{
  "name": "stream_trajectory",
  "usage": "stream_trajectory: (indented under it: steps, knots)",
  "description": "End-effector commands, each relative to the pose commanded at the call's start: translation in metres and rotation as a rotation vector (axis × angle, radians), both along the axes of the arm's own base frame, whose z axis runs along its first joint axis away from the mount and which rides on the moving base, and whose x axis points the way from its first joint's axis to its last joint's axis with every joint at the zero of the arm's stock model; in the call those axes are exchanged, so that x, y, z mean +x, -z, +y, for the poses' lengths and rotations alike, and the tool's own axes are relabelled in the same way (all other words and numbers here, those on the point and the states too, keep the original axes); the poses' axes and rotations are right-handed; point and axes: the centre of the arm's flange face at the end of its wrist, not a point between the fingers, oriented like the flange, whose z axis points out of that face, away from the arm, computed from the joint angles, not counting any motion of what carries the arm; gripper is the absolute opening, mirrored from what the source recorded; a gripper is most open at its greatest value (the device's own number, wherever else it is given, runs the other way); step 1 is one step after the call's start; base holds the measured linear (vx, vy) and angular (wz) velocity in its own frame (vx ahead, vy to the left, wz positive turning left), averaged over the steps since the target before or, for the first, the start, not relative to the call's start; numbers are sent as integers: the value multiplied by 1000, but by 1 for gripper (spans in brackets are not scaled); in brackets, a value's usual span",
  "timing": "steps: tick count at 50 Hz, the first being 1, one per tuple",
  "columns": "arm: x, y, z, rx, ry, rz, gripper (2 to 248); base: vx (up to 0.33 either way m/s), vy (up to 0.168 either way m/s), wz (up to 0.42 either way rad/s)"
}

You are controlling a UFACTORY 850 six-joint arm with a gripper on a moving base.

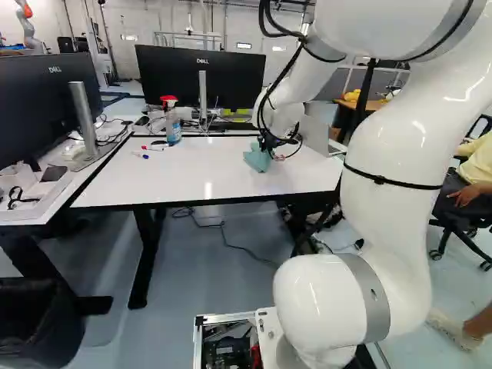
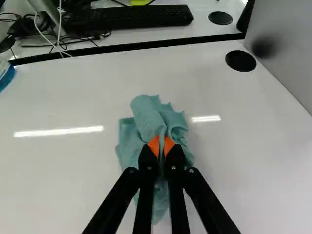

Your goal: Clean the table with the green towel

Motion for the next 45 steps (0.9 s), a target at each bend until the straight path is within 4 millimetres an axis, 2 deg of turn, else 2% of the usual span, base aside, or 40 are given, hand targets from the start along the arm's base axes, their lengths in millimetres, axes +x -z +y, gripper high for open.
stream_trajectory:
  steps: [23, 45]
  knots:
    - [-28, -22, 31, 2, -61, 24, 33, 0, 0, 0]
    - [-29, -22, 33, 2, -64, 24, 33, 0, 0, 0]
